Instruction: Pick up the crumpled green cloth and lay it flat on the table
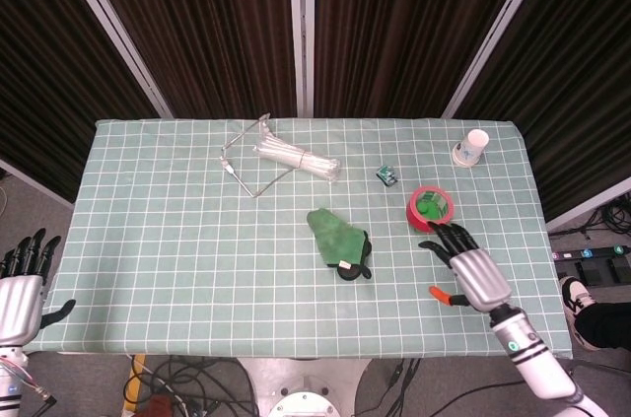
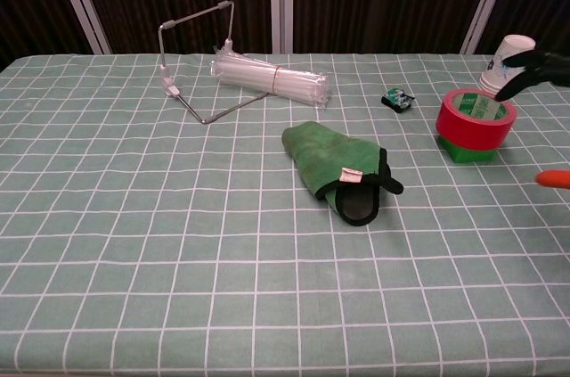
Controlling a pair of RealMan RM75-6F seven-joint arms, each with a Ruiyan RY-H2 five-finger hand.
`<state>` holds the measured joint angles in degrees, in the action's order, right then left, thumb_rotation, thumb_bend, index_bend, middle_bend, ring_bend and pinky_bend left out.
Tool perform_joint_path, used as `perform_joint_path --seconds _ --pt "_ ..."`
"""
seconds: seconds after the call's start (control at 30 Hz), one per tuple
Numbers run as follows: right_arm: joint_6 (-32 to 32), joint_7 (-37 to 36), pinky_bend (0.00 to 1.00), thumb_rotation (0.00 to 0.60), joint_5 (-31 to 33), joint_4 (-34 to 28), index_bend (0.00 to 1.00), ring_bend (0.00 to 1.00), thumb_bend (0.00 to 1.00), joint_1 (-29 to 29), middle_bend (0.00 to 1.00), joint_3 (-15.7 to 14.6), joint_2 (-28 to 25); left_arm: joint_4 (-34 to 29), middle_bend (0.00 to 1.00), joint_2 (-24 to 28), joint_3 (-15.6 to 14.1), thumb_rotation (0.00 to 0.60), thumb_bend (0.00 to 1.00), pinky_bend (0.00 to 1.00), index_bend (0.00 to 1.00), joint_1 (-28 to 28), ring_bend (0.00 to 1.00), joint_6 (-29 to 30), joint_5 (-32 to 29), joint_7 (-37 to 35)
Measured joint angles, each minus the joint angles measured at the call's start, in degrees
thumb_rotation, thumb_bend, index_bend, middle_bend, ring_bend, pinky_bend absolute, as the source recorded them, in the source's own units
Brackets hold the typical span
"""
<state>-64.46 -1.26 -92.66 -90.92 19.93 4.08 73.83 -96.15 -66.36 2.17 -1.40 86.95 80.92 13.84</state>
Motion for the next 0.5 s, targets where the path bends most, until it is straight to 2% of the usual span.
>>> perform_joint_path --seconds 0.2,0.5 --pt "6.0 1.7 0.0 0.59 1.8 6.6 0.24 0.0 0.13 6.6 0.01 1.9 9.0 0.3 0.01 0.1 0.1 0.6 0.12 0.11 0.08 0.2 0.03 -0.1 -0.7 -0.2" --pt "10.5 3.2 0.0 0.593 3.7 18.3 0.25 0.0 0.13 13.5 0.04 3.6 20.1 0.7 0.01 0.4 0.2 0.6 0.12 0.11 0.08 0.6 0.03 -0.4 -1.8 -0.9"
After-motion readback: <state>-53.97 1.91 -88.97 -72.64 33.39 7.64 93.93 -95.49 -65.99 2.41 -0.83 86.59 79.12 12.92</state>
